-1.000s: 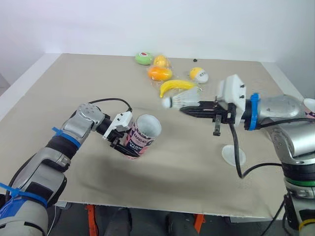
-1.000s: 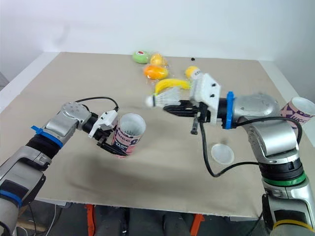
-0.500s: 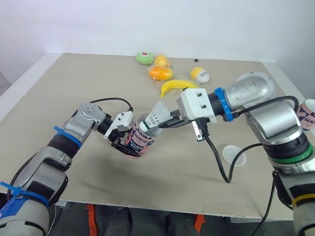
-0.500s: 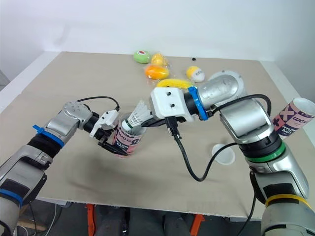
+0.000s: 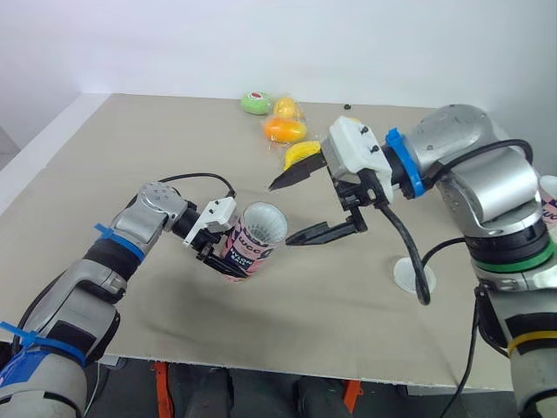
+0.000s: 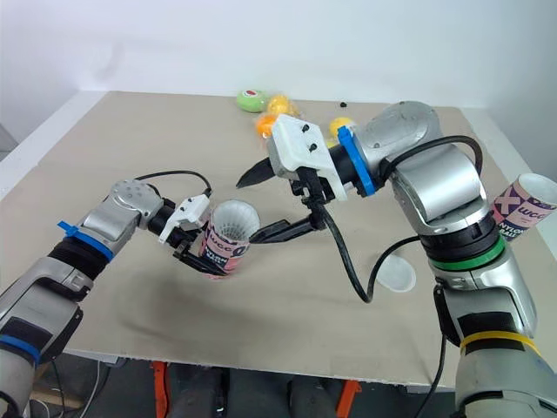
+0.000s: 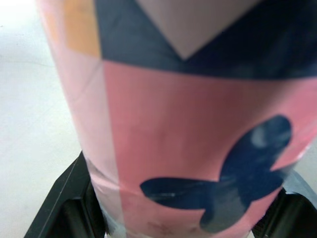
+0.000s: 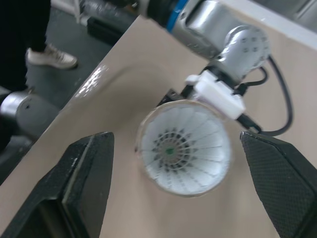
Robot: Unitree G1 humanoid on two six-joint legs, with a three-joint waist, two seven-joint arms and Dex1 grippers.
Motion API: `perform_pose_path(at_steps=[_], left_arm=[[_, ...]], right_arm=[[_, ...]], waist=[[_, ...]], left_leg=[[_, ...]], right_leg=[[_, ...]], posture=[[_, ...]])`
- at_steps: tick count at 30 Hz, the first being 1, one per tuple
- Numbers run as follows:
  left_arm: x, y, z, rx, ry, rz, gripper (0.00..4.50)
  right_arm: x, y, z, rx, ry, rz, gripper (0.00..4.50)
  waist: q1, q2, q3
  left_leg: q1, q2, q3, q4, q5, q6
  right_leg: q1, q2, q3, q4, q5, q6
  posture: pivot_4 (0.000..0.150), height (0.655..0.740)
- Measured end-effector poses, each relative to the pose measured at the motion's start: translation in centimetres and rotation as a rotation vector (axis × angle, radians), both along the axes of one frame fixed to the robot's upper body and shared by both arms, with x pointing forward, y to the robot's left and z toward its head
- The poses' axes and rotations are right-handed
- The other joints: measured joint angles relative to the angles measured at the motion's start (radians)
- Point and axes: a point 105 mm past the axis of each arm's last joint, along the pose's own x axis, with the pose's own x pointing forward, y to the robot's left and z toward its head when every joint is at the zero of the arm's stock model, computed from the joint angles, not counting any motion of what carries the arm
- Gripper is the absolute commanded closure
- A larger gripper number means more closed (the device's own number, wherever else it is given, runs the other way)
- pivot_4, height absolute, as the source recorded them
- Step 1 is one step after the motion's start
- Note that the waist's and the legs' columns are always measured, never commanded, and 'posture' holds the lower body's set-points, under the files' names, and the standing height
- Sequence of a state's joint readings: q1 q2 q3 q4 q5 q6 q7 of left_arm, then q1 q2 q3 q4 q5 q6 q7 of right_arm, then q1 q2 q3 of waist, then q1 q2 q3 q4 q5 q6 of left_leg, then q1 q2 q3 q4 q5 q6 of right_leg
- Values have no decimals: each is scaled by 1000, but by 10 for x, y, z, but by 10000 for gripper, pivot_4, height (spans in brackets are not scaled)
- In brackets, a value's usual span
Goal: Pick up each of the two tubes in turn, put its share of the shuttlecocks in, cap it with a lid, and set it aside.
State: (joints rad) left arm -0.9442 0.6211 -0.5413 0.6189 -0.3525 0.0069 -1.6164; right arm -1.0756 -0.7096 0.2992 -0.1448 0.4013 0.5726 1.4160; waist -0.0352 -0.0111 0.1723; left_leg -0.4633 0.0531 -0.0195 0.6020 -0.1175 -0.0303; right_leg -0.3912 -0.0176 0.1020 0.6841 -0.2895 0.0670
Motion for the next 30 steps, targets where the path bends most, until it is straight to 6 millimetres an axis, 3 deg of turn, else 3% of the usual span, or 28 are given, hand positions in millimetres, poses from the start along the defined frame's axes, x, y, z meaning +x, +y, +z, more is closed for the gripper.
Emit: perform_pose_path(at_steps=[2,7,9,16,22,27,30], left_arm=[[0,0,0,0,0,-1,12995],[0,-1,0,-3,-1,-2,12995],[0,-1,0,-4,-1,-2,12995],[1,0,-1,-5,0,2,12995],[1,-1,0,-10,1,5,12995],[2,-1,0,-9,0,8,12995],[3,1,-1,-9,4,20,12995]], right_arm=[[2,2,-2,2,6,4,12204],[5,12,-11,-56,17,53,38701],[5,12,-12,-75,13,62,44388],[14,33,-19,-166,14,115,44388],[28,41,-46,-319,2,116,44388],[29,55,-61,-387,-14,176,44388],[32,59,-62,-402,-37,183,44388]], waist=[[0,0,0],[1,0,0],[2,0,0],[2,0,0],[3,0,0],[3,0,0],[2,0,0]], left_leg=[[0,0,0,0,0,0],[0,0,0,0,0,0],[0,0,0,0,0,0],[0,0,0,0,0,0],[0,0,0,0,0,0],[0,1,-1,1,0,0],[1,1,-1,1,0,0]], right_leg=[[0,0,0,0,0,0],[0,0,0,0,0,0],[0,0,0,0,0,0],[0,0,-1,1,0,0],[0,0,-1,1,0,0],[0,1,-2,2,0,0],[0,1,-2,2,0,1]], posture=[[1500,7321],[1500,7321],[1500,7321],[1500,7321],[1500,7321],[1500,7321],[1500,7321]])
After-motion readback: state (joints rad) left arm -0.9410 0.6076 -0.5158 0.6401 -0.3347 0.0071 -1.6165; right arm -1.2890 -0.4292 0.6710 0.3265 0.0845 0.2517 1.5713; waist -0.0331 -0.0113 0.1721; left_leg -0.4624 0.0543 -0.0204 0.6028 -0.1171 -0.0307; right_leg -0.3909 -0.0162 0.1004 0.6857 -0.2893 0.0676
